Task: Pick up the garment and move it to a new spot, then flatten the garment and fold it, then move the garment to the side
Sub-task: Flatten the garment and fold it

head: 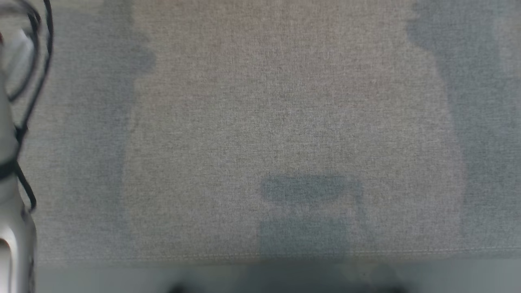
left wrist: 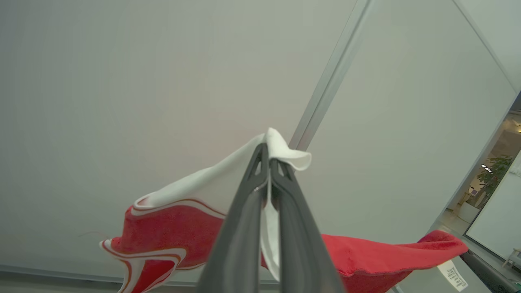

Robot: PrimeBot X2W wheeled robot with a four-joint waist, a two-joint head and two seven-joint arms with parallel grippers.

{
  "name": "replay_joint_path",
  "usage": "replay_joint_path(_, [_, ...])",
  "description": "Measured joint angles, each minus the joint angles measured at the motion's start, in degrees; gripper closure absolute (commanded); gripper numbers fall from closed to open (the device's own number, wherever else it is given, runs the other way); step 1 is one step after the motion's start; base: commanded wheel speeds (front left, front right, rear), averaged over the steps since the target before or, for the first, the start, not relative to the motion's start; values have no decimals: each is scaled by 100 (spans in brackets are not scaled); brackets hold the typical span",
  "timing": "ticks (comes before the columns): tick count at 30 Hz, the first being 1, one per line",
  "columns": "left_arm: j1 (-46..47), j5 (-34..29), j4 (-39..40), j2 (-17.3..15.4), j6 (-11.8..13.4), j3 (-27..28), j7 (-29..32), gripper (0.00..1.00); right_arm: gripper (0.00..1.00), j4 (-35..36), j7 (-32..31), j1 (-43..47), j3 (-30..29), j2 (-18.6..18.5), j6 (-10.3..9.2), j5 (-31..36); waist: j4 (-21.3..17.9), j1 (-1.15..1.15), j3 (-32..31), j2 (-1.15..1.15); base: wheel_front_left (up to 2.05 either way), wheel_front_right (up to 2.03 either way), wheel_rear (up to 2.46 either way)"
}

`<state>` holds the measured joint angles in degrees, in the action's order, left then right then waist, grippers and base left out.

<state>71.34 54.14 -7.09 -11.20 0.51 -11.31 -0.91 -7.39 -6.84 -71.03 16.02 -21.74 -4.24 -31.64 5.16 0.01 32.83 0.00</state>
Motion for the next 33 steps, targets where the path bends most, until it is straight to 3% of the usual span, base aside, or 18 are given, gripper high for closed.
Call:
replay_joint_path(3, [-1191, -38, -337, -100, -36, -27, -187, 100, 100, -188, 49, 1234, 355, -62, 324, -55, -29, 1, 332, 0, 0, 0, 0])
replay_joint_path(7, [-2429, -116, -913, -147, -192, -43, -614, 100, 100, -598, 456, 2243, 478, -48, 538, -113, -62, 1, 600, 0, 0, 0, 0])
replay_joint_path(13, [-2755, -88, -1140, -53, -522, 47, -1195, 100, 100, -969, 993, 2789, 612, -236, 860, 11, -97, 0, 576, 0, 0, 0, 0])
replay_joint_path(23, [-3165, -96, -1088, -30, -665, 199, -1303, 100, 100, -1291, 1539, 3067, 991, -471, 980, 454, 34, 0, -74, 0, 0, 0, 0])
replay_joint_path(33, [-3890, -198, -893, 134, -712, -52, -1333, 100, 100, -1499, 1479, 3323, 1256, -965, 1078, 646, 336, -1, -845, 0, 0, 0, 0])
